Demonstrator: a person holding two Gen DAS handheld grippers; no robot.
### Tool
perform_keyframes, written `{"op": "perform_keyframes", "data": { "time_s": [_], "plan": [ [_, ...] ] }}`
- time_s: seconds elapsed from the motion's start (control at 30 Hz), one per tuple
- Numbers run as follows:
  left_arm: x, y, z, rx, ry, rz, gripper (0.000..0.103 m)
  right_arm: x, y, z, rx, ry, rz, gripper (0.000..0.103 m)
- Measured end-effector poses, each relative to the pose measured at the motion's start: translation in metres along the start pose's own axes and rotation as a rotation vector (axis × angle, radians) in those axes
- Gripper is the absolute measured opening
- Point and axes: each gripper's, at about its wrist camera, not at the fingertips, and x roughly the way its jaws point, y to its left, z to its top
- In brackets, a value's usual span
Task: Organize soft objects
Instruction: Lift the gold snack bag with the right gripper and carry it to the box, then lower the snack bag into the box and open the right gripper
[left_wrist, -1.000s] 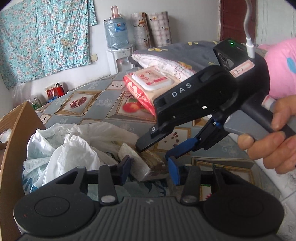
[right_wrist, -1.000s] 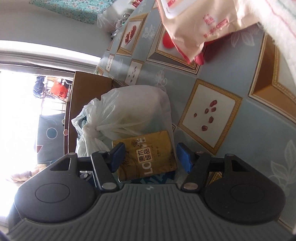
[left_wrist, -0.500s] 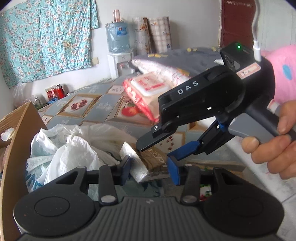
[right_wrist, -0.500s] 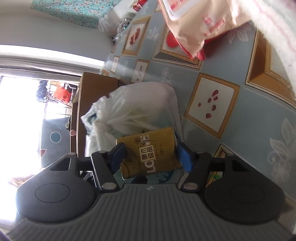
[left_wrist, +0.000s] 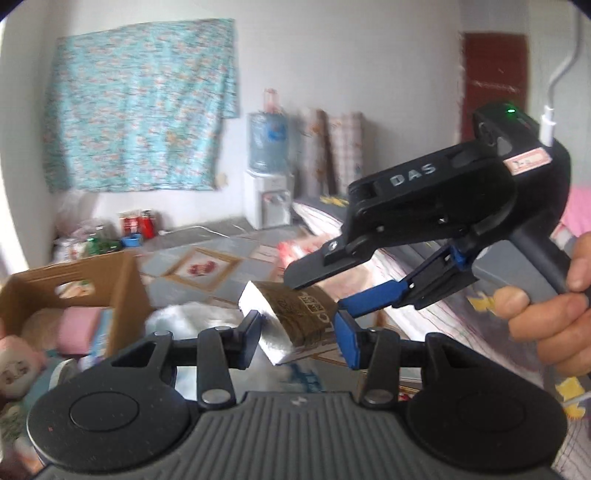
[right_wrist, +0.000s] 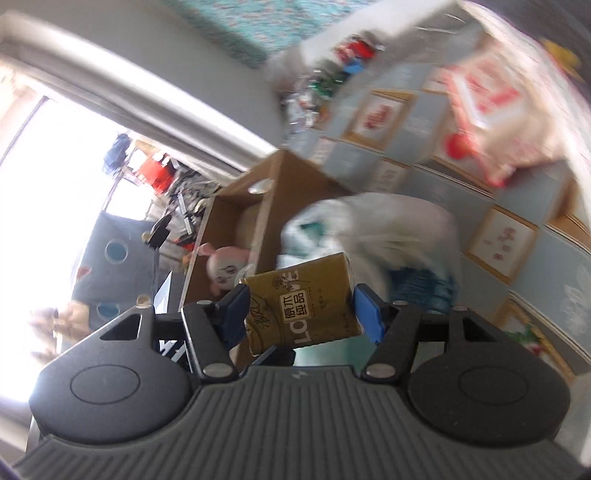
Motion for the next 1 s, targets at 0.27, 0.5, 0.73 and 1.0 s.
{"op": "perform_keyframes", "data": {
  "time_s": [0.27, 0.5, 0.73, 1.0],
  "plan": [
    [-0.058, 0.079, -0.014, -0.226, -0.044, 0.143, 0.045, 0.079, 0.102, -0.008, -0.227, 0.125, 0.041, 0.063],
    [-0.075, 0.139, -0.043, -0.412, 0.01, 0.216, 0.044, 0.174, 0.154, -0.024, -0.348, 0.326, -0.022, 0.063],
    [-0.073, 0.182, -0.078, -0.582, 0.101, 0.153, 0.043, 0.229, 0.175, -0.043, -0.471, 0.518, -0.172, 0.062],
    [-0.059, 0.199, -0.099, -0.643, 0.191, 0.035, 0.044, 0.264, 0.178, -0.048, -0.563, 0.678, -0.315, 0.064]
  ]
}}
